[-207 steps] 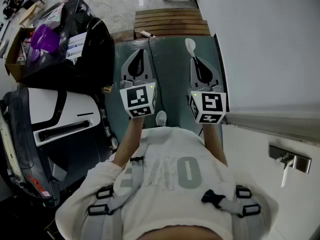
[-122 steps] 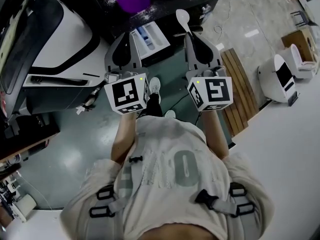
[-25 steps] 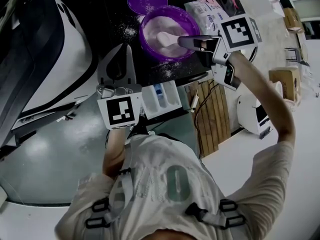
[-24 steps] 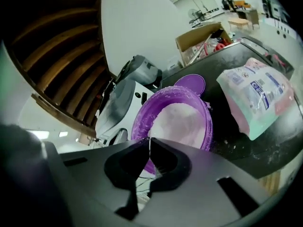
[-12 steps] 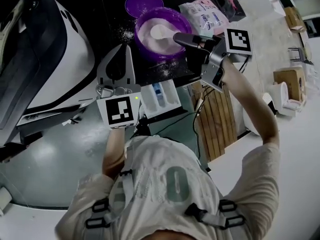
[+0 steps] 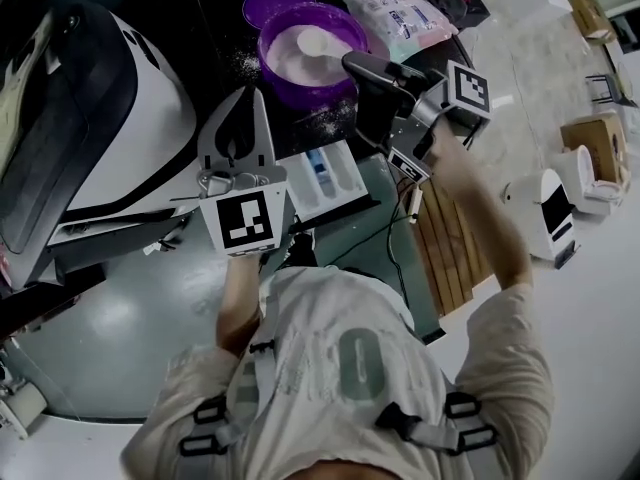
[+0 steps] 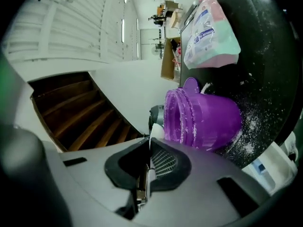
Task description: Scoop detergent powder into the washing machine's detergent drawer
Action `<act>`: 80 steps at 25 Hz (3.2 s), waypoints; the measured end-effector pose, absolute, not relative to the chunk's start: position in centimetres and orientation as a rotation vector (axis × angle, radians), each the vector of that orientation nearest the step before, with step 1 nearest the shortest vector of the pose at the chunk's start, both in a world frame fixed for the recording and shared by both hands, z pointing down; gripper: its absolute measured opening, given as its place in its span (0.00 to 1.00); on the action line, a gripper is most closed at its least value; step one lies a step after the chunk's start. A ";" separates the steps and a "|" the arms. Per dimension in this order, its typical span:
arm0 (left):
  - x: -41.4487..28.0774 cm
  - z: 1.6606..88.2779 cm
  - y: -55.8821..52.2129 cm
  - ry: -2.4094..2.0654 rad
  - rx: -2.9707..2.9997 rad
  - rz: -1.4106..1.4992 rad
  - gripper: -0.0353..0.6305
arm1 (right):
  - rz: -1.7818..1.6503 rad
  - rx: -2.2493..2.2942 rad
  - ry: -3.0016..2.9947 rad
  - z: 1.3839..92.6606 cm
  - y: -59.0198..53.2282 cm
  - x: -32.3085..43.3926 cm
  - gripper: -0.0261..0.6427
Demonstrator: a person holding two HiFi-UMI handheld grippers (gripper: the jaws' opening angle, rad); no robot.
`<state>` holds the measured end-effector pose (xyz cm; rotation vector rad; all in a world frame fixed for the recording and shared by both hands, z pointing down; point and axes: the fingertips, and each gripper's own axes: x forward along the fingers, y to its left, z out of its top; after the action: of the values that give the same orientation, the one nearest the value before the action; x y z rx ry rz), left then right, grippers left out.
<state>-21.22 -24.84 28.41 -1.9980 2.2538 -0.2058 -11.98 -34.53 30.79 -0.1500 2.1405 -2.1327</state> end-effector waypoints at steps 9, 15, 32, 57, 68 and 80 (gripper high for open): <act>-19.4 27.9 -22.1 2.252 -1.949 -0.168 0.08 | -2.034 -0.124 2.017 29.3 -29.8 -8.3 0.06; -18.0 28.0 -20.2 2.270 -1.938 -0.224 0.08 | -1.925 -0.121 2.076 29.9 -26.3 -6.7 0.06; -17.4 31.6 -16.7 2.349 -1.892 -0.204 0.08 | -1.881 -0.161 1.975 37.4 -18.2 -5.8 0.06; -19.0 36.6 -14.2 2.499 -1.845 -0.254 0.08 | -1.982 -0.355 2.189 46.9 -15.9 -4.9 0.06; -19.8 37.6 -14.2 2.531 -1.835 -0.264 0.08 | -2.012 -0.465 2.364 48.7 -15.8 -5.3 0.06; -20.4 38.7 -14.1 2.566 -1.833 -0.270 0.08 | -2.141 -0.560 2.451 50.0 -16.2 -6.4 0.05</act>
<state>-20.43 -14.08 38.67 -1.8329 2.5657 -0.2703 -6.43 -16.17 50.01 -0.5598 2.4515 -2.1415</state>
